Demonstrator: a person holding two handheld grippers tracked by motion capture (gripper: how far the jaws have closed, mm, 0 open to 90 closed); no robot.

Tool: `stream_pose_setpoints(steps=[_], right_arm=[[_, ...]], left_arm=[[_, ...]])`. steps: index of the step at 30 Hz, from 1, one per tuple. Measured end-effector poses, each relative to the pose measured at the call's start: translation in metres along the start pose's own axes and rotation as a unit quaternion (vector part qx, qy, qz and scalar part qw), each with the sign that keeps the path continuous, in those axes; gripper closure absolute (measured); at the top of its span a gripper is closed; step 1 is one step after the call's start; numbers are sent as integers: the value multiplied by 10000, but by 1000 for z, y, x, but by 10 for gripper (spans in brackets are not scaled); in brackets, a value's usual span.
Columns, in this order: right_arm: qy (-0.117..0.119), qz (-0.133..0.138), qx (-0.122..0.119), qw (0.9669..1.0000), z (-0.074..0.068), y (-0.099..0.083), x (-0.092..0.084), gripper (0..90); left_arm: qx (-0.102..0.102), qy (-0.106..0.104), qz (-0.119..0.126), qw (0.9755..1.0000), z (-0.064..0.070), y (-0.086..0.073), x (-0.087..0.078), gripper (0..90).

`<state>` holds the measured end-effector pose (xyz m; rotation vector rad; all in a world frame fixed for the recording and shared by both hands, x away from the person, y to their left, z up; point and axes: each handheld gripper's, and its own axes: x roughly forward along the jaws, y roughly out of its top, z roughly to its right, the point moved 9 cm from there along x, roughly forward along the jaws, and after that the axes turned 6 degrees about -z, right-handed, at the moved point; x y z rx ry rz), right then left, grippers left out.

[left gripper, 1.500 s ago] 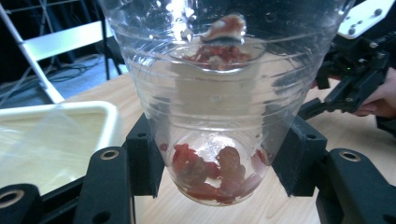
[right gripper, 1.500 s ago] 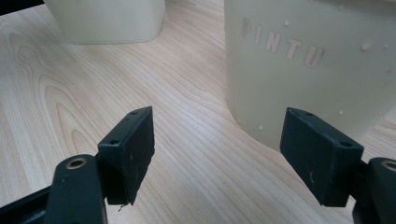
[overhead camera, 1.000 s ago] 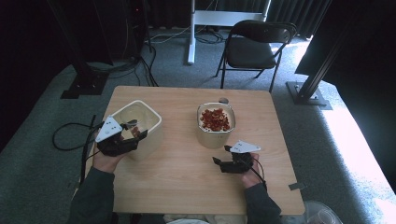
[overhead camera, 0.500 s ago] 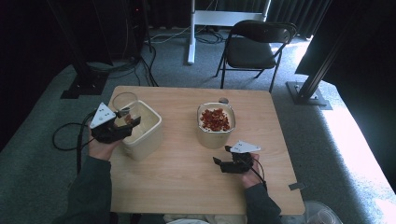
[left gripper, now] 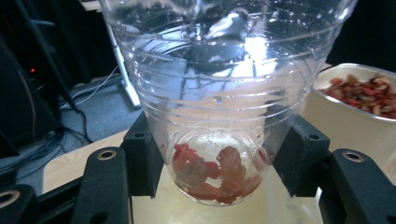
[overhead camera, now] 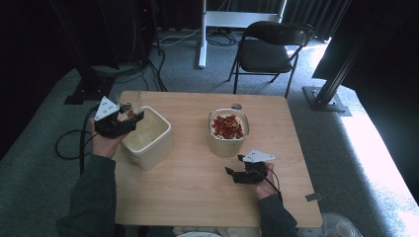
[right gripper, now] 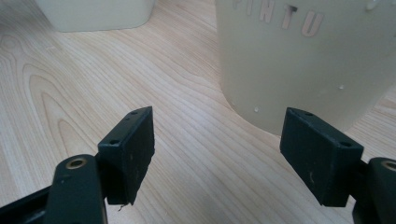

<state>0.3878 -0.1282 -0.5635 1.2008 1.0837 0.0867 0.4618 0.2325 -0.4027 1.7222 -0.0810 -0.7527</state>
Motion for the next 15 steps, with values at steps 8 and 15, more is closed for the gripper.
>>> stream_pose_setpoints(steps=[8,15], right_arm=[[27,-12,-16,10000,-1,0,-1,259],[9,1,-27,10000,-1,0,-1,259]], left_arm=[[-95,-218,-271,9993,1,-13,9,147],[-213,-168,-453,9986,-3,-33,11,99]])
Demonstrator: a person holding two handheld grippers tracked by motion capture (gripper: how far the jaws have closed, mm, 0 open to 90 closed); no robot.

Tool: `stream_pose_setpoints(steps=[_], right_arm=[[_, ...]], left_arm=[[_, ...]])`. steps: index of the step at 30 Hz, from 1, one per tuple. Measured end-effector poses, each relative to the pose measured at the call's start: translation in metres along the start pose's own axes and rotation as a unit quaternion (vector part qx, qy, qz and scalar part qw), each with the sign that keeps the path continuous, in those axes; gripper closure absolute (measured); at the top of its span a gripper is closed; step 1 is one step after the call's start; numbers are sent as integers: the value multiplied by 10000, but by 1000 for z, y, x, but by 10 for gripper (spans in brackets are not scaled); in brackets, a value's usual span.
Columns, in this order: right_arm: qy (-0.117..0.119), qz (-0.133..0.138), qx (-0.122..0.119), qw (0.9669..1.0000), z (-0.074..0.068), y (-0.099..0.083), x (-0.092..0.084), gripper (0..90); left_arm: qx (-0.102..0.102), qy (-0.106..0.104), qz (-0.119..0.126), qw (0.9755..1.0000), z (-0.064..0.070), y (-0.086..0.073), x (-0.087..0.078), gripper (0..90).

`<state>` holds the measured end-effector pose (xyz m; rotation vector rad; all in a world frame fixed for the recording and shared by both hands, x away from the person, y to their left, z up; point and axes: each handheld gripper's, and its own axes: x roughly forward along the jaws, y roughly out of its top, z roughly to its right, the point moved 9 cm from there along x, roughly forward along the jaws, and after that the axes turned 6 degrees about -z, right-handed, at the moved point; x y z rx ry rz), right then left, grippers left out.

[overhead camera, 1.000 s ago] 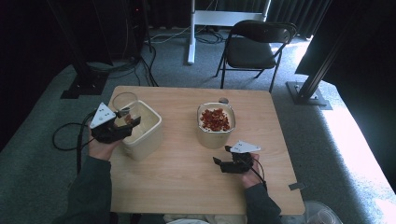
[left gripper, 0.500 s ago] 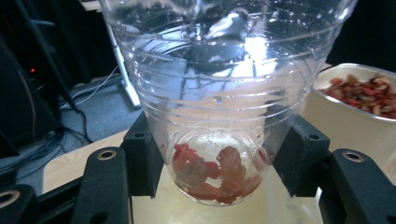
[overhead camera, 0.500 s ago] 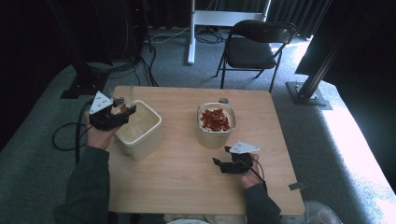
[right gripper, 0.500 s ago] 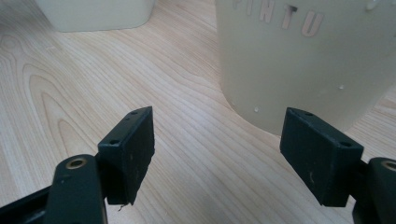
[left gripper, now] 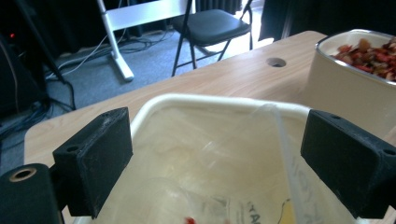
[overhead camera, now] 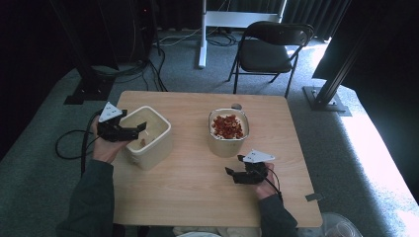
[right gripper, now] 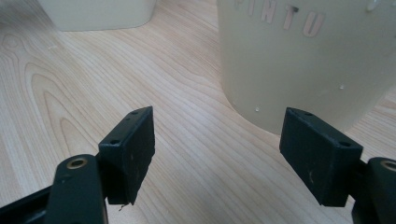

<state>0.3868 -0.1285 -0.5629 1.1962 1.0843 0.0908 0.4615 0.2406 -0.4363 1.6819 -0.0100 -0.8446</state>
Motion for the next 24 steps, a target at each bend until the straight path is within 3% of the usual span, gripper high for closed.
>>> stream_pose_setpoints(steps=[7,11,20,24], right_arm=[[-9,-32,18,10000,0,-1,1,259],[-28,-40,-1,10000,0,-1,2,259],[-43,-74,52,9999,3,-3,3,258],[-103,-132,67,9998,3,-4,3,258]], left_arm=[[-73,57,213,9997,-4,2,-15,137],[3,129,382,9992,0,6,-24,162],[191,-13,710,9973,26,16,-40,227],[343,-163,887,9953,50,20,-50,248]])
